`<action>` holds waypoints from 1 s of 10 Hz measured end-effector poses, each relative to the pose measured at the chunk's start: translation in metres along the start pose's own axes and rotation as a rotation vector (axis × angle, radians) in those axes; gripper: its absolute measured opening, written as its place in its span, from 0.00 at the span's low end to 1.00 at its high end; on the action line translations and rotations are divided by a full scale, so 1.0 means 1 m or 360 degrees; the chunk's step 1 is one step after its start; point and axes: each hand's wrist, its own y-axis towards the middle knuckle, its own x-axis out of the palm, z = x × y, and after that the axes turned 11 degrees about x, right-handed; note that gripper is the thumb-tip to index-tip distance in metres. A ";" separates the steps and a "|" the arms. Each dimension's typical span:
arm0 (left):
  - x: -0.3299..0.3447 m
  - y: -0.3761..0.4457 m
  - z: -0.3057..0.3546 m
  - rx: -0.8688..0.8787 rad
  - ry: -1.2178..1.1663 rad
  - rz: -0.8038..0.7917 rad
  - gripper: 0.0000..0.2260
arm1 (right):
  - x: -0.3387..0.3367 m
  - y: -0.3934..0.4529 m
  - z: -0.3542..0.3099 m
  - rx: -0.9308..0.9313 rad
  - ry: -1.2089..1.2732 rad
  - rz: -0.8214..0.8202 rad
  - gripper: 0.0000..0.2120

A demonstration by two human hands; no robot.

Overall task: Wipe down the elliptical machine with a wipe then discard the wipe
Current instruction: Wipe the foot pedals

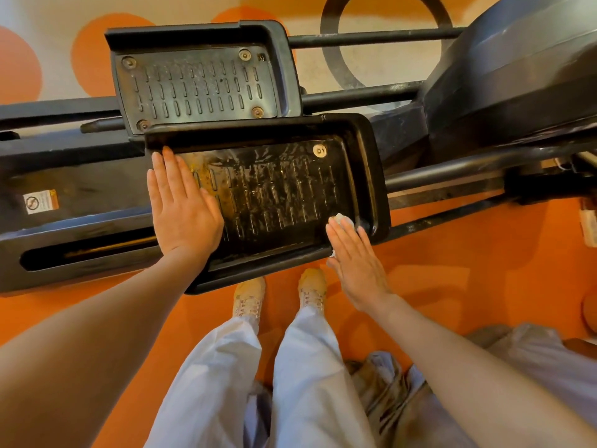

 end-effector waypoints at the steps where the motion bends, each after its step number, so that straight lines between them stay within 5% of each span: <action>1: 0.001 0.000 0.000 -0.0004 -0.0006 0.0002 0.27 | 0.004 0.000 -0.020 -0.0062 -0.0052 0.0083 0.30; 4: 0.001 -0.001 -0.001 0.0017 0.0002 0.0014 0.27 | -0.013 0.006 0.023 -0.0147 -0.0329 -0.0039 0.33; 5: 0.002 -0.001 -0.002 0.0016 -0.0001 0.0033 0.27 | -0.011 0.004 0.012 -0.0136 -0.0286 0.0013 0.26; 8: 0.002 -0.002 -0.002 0.0015 -0.0028 0.0054 0.27 | 0.005 0.002 -0.048 -0.0273 0.0049 0.0074 0.31; 10: 0.002 -0.002 -0.004 0.0031 -0.0023 0.0046 0.27 | -0.007 0.005 -0.024 -0.0249 -0.0008 -0.0018 0.26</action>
